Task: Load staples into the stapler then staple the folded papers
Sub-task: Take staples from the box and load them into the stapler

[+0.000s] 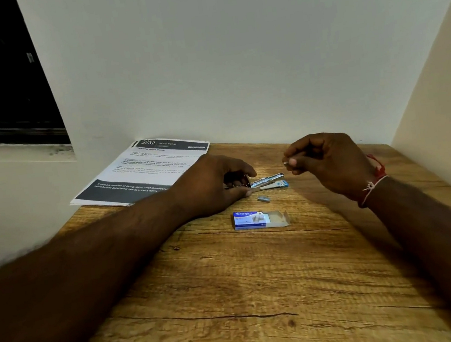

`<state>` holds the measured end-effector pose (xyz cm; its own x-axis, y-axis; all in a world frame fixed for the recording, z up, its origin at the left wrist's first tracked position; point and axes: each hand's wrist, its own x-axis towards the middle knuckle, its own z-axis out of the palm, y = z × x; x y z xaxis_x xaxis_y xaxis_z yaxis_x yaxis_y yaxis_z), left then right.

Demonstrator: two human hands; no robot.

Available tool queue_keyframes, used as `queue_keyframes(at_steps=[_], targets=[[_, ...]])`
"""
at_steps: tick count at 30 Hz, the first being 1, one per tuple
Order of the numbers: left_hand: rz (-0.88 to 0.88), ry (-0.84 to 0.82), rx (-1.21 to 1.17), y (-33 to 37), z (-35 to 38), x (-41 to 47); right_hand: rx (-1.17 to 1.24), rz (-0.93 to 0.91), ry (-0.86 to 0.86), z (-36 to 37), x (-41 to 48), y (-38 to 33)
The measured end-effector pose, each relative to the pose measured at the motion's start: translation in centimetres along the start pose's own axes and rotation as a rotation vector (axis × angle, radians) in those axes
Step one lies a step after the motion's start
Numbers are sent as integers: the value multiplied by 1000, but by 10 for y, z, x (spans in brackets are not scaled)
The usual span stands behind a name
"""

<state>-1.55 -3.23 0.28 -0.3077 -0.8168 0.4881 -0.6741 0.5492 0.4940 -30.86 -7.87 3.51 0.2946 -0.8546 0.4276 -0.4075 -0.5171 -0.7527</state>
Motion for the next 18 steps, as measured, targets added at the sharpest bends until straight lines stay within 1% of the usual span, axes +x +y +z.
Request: queue_keyframes(at_steps=[4, 11, 14, 18], targets=[[-2, -3, 2, -1, 2, 1, -87, -98, -6, 11, -3, -9], [12, -8, 3, -1, 3, 2, -295, -313, -83, 31, -8, -9], [31, 5, 1, -1, 4, 2, -334, -360, -92, 37, -9, -8], [24, 2, -7, -1, 3, 2, -384, -374, -95, 37, -9, -9]])
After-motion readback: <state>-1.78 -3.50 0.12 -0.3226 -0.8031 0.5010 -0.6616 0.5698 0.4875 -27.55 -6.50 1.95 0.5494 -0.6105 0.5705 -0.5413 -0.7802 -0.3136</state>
